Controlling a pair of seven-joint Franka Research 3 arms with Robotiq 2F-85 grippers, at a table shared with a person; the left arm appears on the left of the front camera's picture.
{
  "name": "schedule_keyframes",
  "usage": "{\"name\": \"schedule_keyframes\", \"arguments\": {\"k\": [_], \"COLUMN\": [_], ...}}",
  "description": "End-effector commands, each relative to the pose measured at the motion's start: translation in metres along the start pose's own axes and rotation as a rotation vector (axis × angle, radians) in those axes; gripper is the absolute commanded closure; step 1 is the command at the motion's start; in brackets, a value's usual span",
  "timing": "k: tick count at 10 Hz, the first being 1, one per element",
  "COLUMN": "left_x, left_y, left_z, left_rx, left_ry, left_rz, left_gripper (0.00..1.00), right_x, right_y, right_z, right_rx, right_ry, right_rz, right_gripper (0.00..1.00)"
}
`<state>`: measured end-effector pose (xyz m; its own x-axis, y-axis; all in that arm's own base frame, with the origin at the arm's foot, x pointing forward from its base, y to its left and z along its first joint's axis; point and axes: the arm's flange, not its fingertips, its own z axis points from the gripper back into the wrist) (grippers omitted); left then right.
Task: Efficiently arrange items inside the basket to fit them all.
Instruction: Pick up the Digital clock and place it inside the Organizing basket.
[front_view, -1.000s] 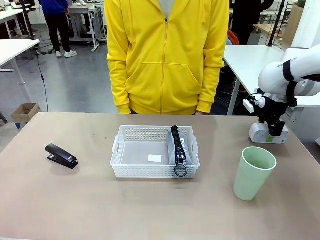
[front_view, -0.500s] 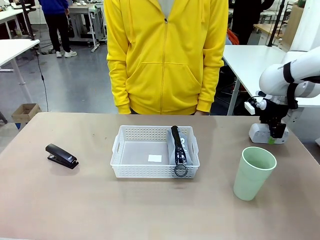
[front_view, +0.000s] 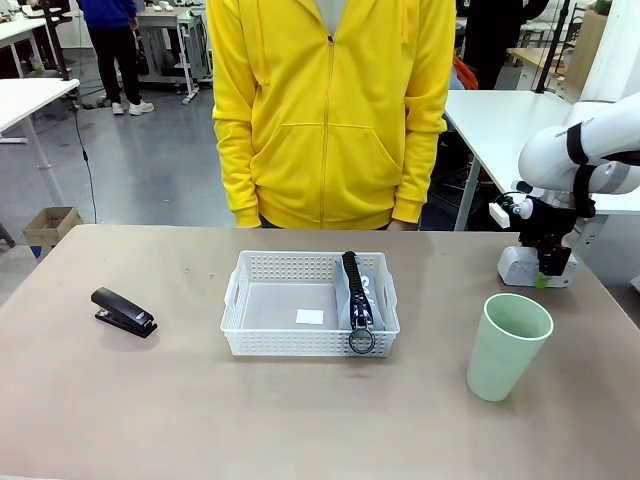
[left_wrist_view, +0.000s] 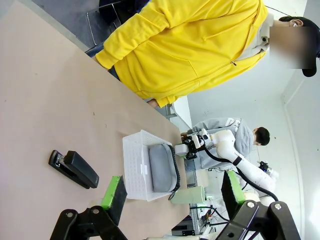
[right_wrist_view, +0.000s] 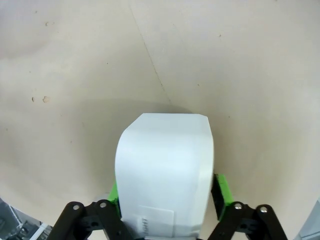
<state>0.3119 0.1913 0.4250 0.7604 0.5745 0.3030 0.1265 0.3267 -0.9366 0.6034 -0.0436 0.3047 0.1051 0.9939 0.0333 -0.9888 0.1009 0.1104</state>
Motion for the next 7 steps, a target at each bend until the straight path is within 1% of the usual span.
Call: {"name": "schedule_keyframes", "arguments": {"k": [1, 2, 3, 7], "left_x": [-0.0001, -0.0001, -0.0001, -0.0001], "left_y": [-0.0002, -0.0002, -0.0002, -0.0002], "left_z": [-0.0012, -0.0012, -0.0012, -0.0012], "left_rx": [-0.020, -0.020, -0.020, -0.020], "left_ry": [-0.012, -0.012, -0.012, -0.012], "left_rz": [-0.021, -0.021, -0.021, -0.021], "left_gripper": [0.00, 0.00, 0.00, 0.00], "right_x": [0.0005, 0.0000, -0.0011, -0.0040], "right_y": [-0.0031, -0.0021, -0.0016, -0.0004], "right_z": [-0.0002, -0.0002, -0.0002, 0.0027], "right_rx": [0.001, 0.001, 0.009, 0.017], "right_ry": [-0.002, 0.000, -0.014, -0.032], "right_rz": [-0.038, -0.039, -0.031, -0.017], "right_gripper": [1.00, 0.63, 1.00, 1.00]}}
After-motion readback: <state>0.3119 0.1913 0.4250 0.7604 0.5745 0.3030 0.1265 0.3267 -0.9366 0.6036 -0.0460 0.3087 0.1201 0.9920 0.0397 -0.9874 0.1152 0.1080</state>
